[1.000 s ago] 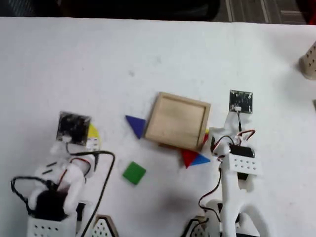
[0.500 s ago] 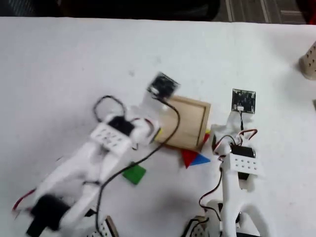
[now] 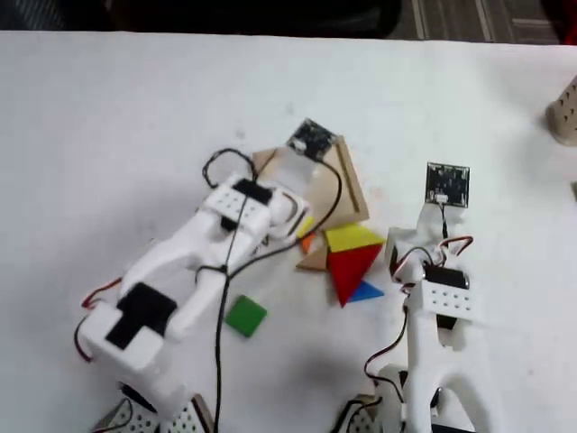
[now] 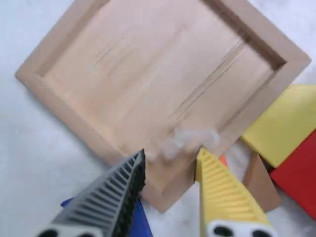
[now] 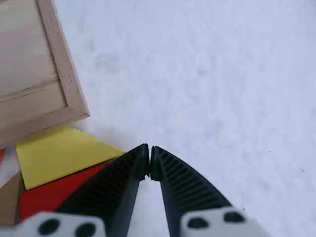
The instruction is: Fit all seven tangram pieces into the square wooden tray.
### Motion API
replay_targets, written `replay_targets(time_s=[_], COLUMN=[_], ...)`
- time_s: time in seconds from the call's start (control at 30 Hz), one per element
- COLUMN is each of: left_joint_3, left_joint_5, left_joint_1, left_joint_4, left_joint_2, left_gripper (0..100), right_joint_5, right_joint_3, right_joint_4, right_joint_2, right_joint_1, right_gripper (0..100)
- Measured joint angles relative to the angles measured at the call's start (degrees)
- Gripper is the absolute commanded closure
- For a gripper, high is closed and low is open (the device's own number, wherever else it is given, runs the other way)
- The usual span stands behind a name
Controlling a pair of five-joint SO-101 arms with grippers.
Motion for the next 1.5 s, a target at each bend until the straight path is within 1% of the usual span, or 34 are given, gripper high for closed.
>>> replay_targets(time_s=[0.13, 0.3, 0.47, 0.53, 0.7, 0.83, 0.93, 1.07, 1.1, 1.2, 1.27, 1.33, 1.5], left_joint_3=[-5.71, -6.77, -6.68, -6.68, -7.30, -13.01, -17.76, -26.20, -28.48, -33.85, -35.60, -36.22, -36.75], left_joint_5=[0.00, 0.62, 9.49, 10.81, 8.79, 6.33, 4.48, 2.29, 2.11, 2.11, 2.11, 2.02, 2.02], left_joint_1=[-1.76, -5.01, -8.53, -9.76, -9.85, -9.85, -9.85, -9.85, -9.85, -9.85, -9.85, -9.67, -9.67], left_joint_4=[4.22, 8.26, 7.65, 6.15, 3.52, 2.81, 2.99, 8.44, 10.29, 15.03, 16.26, 16.88, 18.46], left_joint_2=[3.34, 2.90, 1.85, 1.85, 4.04, 8.18, 13.71, 20.31, 21.54, 24.35, 25.58, 25.93, 25.93], left_gripper=[83, 83, 83, 83, 83, 83, 83, 85, 87, 99, 96, 98, 98], right_joint_5=[0.00, 0.00, 0.00, 0.00, 0.00, 0.18, 0.35, 0.53, 0.53, 0.53, 0.53, 0.53, 0.53], right_joint_3=[0.00, 0.00, 0.00, 0.09, 0.09, 0.09, 0.09, 0.09, 0.09, 0.09, 0.09, 0.09, 0.09], right_joint_4=[0.00, 0.00, 0.00, 0.00, 0.00, 0.00, 0.00, 0.00, 0.00, 0.00, 0.00, 0.00, 0.00], right_joint_2=[0.00, 0.00, 0.00, 0.00, 0.00, 0.00, 0.00, 0.00, 0.00, 0.00, 0.00, 0.00, 0.00], right_joint_1=[0.18, 0.09, 0.09, -0.62, -0.79, -0.88, -0.88, -0.88, -0.88, -0.88, -0.88, -0.88, -0.88], right_gripper=[97.8, 97.8, 97.8, 97.8, 97.8, 97.8, 97.8, 97.8, 97.8, 97.8, 97.8, 97.8, 97.8])
